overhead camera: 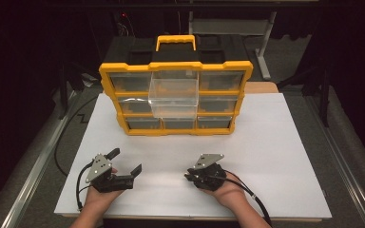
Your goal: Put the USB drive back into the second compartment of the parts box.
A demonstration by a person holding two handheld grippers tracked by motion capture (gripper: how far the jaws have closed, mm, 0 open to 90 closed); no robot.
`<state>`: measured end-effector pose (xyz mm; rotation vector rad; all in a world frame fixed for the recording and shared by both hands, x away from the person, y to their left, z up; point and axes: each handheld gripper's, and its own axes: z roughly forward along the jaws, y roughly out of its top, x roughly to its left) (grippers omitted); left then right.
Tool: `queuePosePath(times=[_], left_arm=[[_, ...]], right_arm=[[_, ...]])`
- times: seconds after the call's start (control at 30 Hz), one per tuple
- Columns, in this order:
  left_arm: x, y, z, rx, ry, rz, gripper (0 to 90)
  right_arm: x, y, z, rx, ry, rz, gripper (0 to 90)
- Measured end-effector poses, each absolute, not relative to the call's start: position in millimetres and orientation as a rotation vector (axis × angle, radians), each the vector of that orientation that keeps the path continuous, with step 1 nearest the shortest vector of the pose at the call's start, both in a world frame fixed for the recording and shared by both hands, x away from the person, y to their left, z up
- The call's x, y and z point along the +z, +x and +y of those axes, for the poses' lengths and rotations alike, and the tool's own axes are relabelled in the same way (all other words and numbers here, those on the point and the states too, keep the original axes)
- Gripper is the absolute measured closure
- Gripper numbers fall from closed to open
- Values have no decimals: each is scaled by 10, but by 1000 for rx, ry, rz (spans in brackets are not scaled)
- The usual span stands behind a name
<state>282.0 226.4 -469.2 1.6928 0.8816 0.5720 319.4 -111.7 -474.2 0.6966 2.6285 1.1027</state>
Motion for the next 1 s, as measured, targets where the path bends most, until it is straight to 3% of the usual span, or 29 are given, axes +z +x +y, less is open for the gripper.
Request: queuePosePath(times=[0.17, 1.0], left_arm=[[-4695, 2812, 2256, 569, 1707, 870, 4], [-4705, 2802, 2263, 564, 1708, 855, 5]], right_arm=[[-4744, 3199, -1119, 1105, 695, 2628, 799], [-4571, 3170, -1309, 1162, 706, 2531, 803]])
